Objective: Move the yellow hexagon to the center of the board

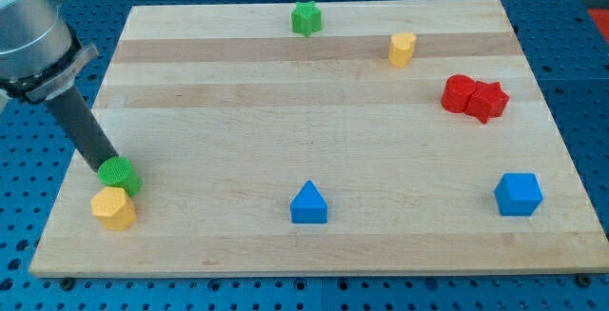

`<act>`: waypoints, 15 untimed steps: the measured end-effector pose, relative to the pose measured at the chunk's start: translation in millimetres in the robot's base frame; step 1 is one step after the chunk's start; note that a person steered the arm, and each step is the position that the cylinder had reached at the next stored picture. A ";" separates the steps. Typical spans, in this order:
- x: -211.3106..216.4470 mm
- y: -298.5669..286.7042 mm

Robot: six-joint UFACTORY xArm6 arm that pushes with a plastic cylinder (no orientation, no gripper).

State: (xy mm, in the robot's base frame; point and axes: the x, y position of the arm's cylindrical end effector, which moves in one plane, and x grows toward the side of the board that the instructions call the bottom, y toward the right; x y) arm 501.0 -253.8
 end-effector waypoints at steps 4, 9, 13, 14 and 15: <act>70.3 -11.7; 68.9 84.2; -2.0 165.6; -30.7 194.4; -74.2 209.3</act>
State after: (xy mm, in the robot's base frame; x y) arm 426.8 -44.5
